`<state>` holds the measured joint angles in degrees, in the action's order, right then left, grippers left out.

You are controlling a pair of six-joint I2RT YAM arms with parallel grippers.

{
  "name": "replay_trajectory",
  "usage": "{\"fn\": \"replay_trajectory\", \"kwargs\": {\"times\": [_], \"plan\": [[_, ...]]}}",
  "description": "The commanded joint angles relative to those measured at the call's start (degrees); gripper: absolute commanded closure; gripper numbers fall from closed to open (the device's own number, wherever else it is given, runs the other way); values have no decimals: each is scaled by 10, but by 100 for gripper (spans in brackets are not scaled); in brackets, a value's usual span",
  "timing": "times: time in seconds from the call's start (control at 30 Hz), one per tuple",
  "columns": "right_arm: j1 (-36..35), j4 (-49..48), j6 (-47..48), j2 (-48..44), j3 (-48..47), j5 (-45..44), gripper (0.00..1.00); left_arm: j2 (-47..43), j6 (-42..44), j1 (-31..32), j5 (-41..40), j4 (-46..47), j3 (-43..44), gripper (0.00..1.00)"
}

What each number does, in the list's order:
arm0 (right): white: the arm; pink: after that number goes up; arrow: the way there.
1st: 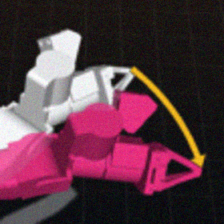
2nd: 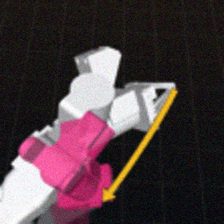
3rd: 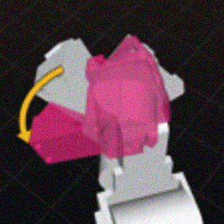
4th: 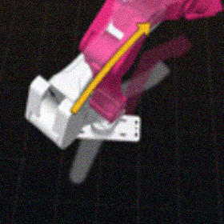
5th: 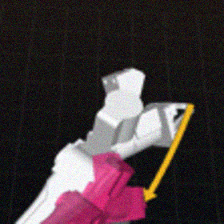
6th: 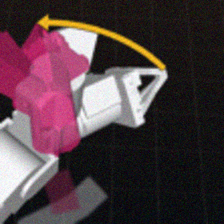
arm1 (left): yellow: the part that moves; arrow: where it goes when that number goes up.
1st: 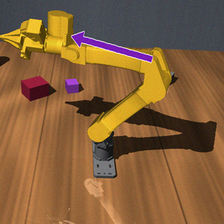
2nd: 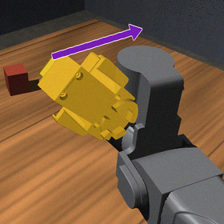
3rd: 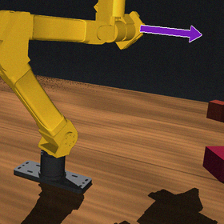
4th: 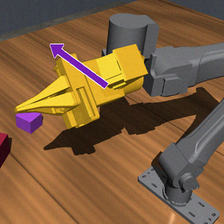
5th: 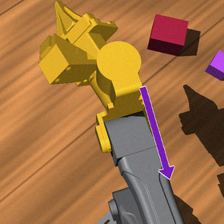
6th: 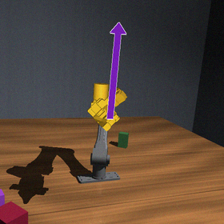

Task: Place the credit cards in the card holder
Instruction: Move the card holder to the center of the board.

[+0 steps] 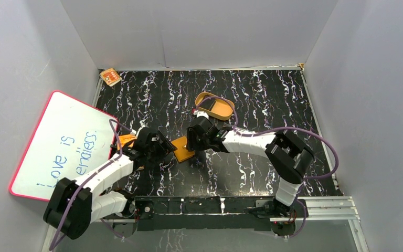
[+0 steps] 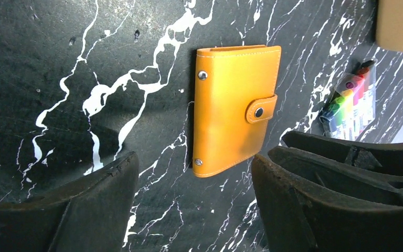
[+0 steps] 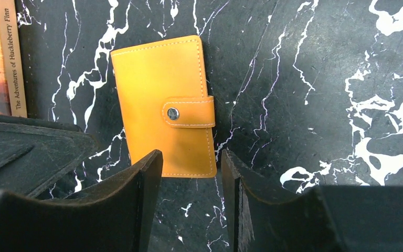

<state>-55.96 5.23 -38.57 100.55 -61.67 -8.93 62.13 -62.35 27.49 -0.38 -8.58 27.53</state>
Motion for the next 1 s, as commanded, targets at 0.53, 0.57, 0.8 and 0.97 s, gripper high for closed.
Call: {"fn": "replay_trajectory", "kwargs": {"times": [0.53,0.57,0.8,0.97], "plan": [[16,-69,-37,20,60,86,55,122,30,-7,53,82,21,35],[16,-72,-37,17,65,86,57,124,31,-7,56,83,19,37],[16,-75,-39,9,89,102,69,136,35,-6,93,131,-10,63],[15,-81,-47,-18,130,105,76,122,37,-6,112,141,-44,80]]}}
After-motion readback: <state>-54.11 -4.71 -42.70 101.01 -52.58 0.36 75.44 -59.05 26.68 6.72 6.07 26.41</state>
